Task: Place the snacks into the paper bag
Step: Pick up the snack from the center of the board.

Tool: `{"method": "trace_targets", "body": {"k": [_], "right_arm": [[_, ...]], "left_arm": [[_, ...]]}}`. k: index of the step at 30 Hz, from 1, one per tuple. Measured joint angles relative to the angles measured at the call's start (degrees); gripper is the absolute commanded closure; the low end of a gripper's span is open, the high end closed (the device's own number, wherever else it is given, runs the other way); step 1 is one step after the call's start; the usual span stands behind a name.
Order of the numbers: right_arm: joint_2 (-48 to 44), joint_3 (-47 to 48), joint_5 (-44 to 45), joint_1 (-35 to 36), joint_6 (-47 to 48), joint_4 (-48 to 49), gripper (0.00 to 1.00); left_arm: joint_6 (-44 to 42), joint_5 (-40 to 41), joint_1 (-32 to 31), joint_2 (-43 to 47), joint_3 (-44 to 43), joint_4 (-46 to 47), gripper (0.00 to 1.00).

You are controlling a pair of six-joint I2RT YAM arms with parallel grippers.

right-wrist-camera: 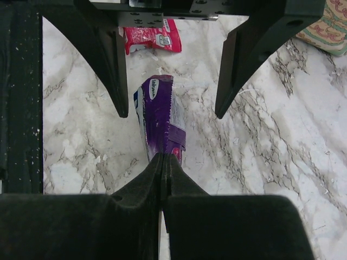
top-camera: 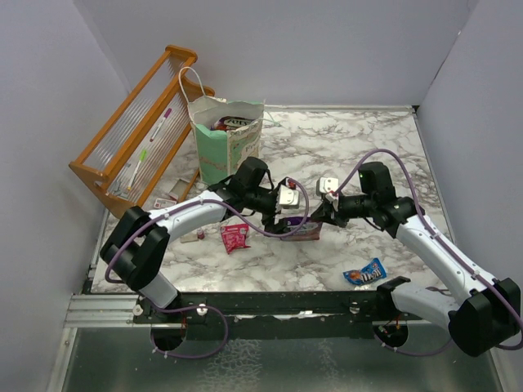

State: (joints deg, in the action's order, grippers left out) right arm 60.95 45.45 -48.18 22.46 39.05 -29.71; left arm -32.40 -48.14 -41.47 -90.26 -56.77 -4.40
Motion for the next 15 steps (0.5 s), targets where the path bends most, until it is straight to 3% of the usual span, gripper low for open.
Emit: {"method": "trace_targets", "body": {"k": [9,15], "right_arm": [[0.00,-0.11,-0.35,-0.39,0.00,0.20,0.98],[-0.28,-0.63,-0.28,-0.70,-0.42,1.03,0.95]], "left_arm": [[3.54,-1.84,-0.66,-2.54,0.00,0.92,0.37],[4.61,-2.01,-0.66,-2.84,0.02,1.11,0.60]]}}
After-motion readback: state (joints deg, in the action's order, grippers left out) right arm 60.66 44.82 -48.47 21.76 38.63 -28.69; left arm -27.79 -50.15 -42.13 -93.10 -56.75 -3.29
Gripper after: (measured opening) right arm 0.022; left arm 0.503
